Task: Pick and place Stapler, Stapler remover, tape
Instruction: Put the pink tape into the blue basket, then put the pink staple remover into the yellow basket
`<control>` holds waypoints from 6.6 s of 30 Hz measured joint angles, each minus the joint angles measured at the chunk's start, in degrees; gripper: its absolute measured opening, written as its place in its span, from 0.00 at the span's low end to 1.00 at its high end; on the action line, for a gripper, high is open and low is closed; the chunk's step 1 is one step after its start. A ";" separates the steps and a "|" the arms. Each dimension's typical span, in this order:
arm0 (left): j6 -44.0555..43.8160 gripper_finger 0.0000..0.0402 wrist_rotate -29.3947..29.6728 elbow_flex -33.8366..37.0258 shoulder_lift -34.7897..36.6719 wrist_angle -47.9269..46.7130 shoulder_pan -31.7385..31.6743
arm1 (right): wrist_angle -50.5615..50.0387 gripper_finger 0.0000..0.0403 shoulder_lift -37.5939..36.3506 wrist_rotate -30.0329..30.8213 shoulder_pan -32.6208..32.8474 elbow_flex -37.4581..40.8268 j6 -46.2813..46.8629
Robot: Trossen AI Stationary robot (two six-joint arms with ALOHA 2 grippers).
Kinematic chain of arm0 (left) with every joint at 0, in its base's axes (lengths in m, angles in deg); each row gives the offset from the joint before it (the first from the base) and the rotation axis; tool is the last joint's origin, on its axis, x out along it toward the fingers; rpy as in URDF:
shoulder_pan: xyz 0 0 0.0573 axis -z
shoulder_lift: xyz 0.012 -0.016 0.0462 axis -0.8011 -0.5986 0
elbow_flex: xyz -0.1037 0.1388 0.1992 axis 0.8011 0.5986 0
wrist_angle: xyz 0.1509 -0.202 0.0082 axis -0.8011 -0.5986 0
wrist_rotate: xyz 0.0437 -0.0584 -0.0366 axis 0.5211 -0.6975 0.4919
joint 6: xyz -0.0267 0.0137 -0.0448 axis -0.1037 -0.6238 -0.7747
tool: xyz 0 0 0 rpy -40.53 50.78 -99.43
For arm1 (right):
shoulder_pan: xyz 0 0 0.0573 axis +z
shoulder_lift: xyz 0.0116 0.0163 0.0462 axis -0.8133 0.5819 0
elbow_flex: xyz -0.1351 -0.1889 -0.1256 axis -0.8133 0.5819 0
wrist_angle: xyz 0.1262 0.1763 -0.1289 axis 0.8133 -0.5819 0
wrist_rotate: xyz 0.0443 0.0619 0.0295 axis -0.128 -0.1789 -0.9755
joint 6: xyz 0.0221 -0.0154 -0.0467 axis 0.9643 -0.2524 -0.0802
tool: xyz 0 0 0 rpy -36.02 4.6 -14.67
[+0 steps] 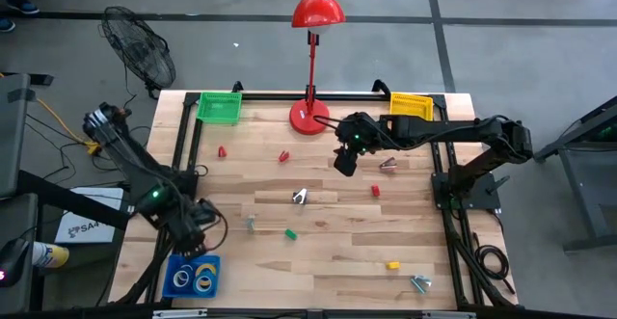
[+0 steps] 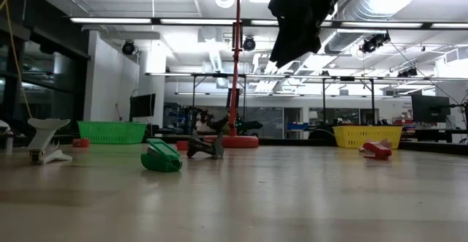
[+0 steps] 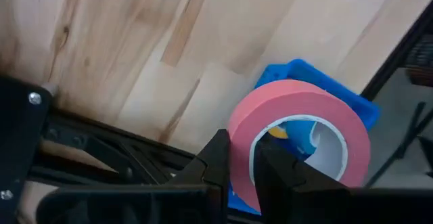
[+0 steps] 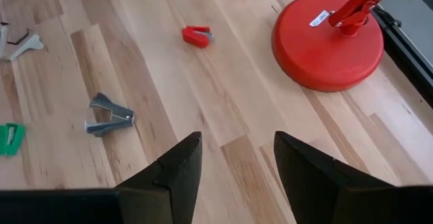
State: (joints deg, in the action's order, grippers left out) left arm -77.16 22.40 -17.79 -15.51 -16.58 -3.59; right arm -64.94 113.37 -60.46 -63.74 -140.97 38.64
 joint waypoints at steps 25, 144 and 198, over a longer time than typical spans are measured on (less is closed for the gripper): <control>-11.04 0.10 0.78 -5.20 -18.06 3.86 9.39 | 0.68 0.44 0.00 -0.62 0.00 0.02 -0.19; -16.27 0.26 19.67 -5.40 -13.36 6.29 8.45 | 1.72 0.44 0.02 -4.31 0.74 0.00 -4.24; 64.24 0.26 23.50 -5.33 -2.61 -1.35 -46.43 | -36.25 0.73 0.07 0.15 -8.66 11.96 -30.15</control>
State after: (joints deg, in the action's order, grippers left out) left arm -12.92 45.90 -23.13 -18.11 -17.93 -50.03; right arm -101.19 113.44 -60.31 -72.39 -129.00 8.49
